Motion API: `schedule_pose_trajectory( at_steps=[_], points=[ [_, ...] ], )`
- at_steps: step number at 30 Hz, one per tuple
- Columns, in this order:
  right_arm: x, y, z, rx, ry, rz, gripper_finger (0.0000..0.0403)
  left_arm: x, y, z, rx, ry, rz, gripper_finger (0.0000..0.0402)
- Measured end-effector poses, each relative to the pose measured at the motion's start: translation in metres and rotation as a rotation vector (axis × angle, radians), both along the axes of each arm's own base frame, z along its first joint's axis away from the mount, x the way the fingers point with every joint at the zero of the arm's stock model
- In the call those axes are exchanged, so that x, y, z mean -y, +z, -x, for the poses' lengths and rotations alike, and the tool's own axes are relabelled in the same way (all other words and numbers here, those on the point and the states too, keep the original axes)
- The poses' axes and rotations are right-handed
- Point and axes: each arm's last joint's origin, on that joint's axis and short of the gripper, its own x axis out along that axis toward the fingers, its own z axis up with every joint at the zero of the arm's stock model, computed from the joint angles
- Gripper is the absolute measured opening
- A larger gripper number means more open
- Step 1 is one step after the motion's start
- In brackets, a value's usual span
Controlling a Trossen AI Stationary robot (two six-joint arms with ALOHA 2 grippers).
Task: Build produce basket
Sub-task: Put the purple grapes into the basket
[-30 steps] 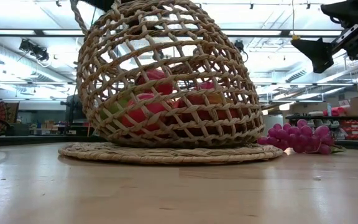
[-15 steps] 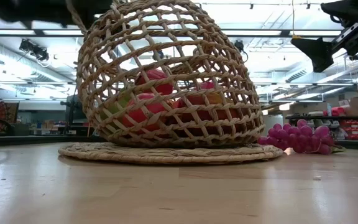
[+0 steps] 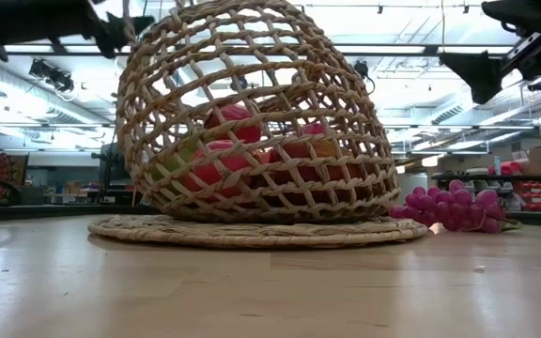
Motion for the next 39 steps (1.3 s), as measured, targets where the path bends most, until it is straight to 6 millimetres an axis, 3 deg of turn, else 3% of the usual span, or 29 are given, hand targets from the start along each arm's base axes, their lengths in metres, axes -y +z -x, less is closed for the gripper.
schedule_pose_trajectory(
  at_steps=[5, 13, 17, 21, 27, 34, 39],
  points=[
    [0.001, 0.004, 0.001, 0.041, -0.015, 0.014, 0.0380, 0.001, 0.009, 0.017, 0.127, 0.066, 0.023, 0.0398],
    [0.001, 0.010, 0.002, 0.100, -0.011, -0.019, 0.0380, 0.007, -0.005, 0.020, -0.019, -0.012, 0.022, 0.0398],
    [0.000, 0.010, 0.003, 0.102, 0.059, -0.197, 0.0380, 0.011, -0.008, 0.023, -0.064, -0.041, -0.006, 0.0398],
    [0.001, 0.013, 0.003, 0.128, 0.066, -0.319, 0.0380, 0.016, -0.029, 0.018, -0.141, -0.094, -0.003, 0.0398],
    [0.002, 0.016, 0.004, 0.162, 0.054, -0.336, 0.0380, 0.020, -0.062, 0.018, -0.120, -0.116, 0.002, 0.0398],
    [0.005, 0.007, -0.004, 0.075, -0.141, -0.366, 0.0380, 0.022, -0.066, 0.024, -0.091, -0.104, -0.018, 0.0398],
    [0.005, -0.004, -0.013, -0.036, -0.273, -0.292, 0.0380, 0.022, -0.059, 0.026, -0.016, -0.107, -0.019, 0.0398]
  ],
)
